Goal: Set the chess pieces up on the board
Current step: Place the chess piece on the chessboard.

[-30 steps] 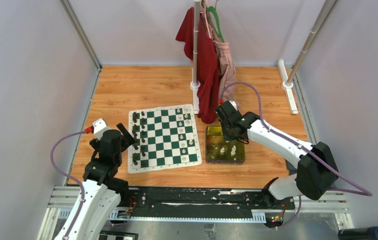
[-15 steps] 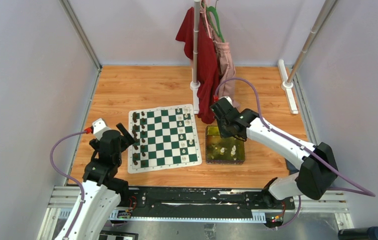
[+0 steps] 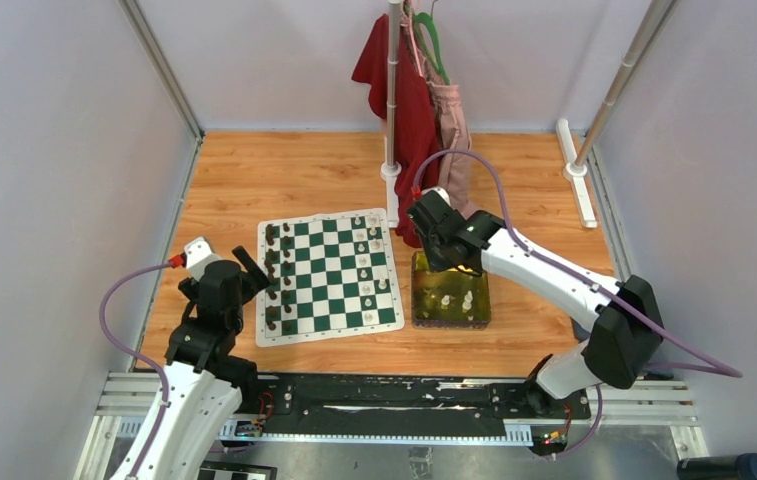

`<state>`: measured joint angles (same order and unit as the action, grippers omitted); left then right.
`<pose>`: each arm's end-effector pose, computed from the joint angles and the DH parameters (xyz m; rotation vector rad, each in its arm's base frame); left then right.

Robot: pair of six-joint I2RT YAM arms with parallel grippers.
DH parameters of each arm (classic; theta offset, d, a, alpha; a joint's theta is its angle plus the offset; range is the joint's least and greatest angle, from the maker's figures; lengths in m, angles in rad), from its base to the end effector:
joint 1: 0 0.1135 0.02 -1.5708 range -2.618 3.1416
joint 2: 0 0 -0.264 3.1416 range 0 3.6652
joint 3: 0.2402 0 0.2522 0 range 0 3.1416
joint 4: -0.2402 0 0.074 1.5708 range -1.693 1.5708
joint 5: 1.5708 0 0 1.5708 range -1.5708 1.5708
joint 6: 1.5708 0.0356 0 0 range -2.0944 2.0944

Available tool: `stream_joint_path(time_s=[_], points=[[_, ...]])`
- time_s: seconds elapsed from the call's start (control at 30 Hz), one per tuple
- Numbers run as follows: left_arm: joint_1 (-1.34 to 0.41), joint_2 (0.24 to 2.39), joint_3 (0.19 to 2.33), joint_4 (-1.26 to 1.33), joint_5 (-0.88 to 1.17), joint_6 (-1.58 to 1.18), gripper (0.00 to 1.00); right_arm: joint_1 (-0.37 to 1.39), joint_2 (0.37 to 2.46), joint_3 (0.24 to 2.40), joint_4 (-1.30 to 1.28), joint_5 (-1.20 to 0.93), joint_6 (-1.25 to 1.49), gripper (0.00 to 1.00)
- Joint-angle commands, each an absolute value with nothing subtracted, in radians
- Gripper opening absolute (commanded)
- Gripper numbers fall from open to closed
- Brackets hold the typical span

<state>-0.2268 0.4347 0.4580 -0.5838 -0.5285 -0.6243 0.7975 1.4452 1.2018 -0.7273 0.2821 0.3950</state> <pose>0.1139 -0.0079 0.2347 -0.6970 1.9257 0.0368 0.2168 0.2079 0.2853 -0.3904 2.4606 0.1400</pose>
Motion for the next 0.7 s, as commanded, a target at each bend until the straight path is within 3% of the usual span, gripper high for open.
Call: stream_joint_path(time_s=[0.0, 0.67], points=[[-0.235, 0.423, 0.446, -0.572, -0.552, -0.632, 1.0, 0.823, 1.487, 1.259, -0.761, 0.302, 0.375, 0.01], [-0.235, 0.43, 0.446, -0.568, -0.549, -0.63, 1.0, 0.85, 1.775, 1.546, -0.762, 0.25, 0.312, 0.01]])
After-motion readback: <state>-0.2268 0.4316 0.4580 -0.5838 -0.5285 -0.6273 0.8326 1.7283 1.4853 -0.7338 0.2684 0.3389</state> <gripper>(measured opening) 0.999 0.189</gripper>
